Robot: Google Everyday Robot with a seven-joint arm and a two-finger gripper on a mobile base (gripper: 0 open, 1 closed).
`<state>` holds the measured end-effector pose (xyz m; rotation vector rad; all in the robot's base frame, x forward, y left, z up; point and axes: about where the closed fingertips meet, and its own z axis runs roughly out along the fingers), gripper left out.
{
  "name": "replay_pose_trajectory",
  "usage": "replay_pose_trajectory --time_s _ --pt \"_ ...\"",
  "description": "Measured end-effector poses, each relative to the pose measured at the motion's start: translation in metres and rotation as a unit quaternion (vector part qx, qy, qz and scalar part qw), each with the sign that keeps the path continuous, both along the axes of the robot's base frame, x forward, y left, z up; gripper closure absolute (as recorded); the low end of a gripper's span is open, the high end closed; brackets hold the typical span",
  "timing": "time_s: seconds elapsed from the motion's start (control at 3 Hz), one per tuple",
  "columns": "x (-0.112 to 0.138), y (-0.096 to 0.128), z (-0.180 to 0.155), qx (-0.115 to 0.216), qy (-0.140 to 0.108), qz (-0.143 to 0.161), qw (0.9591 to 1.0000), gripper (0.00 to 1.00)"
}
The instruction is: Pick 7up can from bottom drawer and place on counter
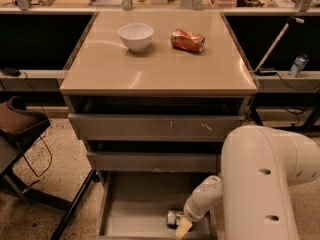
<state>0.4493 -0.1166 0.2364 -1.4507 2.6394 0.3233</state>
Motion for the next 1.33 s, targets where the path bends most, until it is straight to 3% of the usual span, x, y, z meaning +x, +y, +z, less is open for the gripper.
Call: replay_pose_trajectory --time_s 0.33,0.67,1.33 --pt "-0.013 0.021 -0.038 0.065 0.034 -0.036 0.9967 0.00" --pt "-0.001 0.017 -0.043 0.083 0.027 -0.038 0.9955 0.00" --pt "0.009 0.018 -0.054 0.091 0.025 -0.035 0.9950 0.00"
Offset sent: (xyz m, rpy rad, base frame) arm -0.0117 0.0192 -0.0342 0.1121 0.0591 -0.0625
